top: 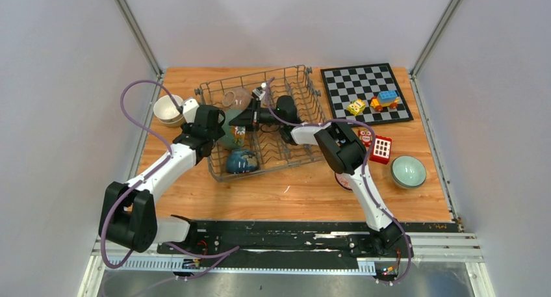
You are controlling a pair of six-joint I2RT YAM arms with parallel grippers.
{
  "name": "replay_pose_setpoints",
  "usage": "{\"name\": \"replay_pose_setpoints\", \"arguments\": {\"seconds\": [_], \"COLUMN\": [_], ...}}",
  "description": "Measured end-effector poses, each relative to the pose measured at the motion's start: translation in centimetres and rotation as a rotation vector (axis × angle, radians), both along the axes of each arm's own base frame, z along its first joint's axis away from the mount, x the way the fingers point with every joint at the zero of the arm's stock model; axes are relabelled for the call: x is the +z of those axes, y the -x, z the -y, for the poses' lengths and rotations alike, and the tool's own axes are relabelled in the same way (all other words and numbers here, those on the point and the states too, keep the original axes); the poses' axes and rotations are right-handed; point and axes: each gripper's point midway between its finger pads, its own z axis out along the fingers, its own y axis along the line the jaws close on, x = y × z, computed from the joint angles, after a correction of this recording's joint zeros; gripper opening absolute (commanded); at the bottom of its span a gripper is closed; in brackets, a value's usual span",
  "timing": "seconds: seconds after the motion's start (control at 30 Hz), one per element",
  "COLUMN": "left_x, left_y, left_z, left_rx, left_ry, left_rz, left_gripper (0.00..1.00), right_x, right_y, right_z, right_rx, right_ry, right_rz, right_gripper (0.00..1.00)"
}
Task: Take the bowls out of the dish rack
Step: Pick up the bowl from the dish rack.
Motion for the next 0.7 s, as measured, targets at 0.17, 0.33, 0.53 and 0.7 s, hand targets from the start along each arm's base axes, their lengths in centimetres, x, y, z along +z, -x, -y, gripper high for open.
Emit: {"name": "replay_pose_setpoints", "arguments": {"seconds": [0.17, 0.33, 0.53, 0.7], "left_x": [0.1, 0.2, 0.3, 0.3], "left_y": [0.3, 0.5, 0.6, 0.7], "left_z": [-0.2, -0.3, -0.2, -0.2], "left_rx": [0.004, 0.005, -0.003, -0.007], "left_ry": [-0.006, -0.012, -0.009, -0.006], "left_rz": [-0.006, -0.009, -0.01, -0.013], "left_gripper": [0.64, 0.64, 0.64, 0.64], "right_x": [0.4, 0.7, 1.4, 1.3], "right_y": [-0.1, -0.2, -0.6, -0.8], "right_z": [-0.3, -0.6, -0.9, -1.0], "right_rx": [0.005, 0.006, 0.004, -0.006], "right_ry": [-0.023, -0.035, -0.053, -0.055], "right_rz": [-0.025, -0.046, -0.047, -0.058], "right_gripper": [0.03, 0.03, 0.03, 0.03]}}
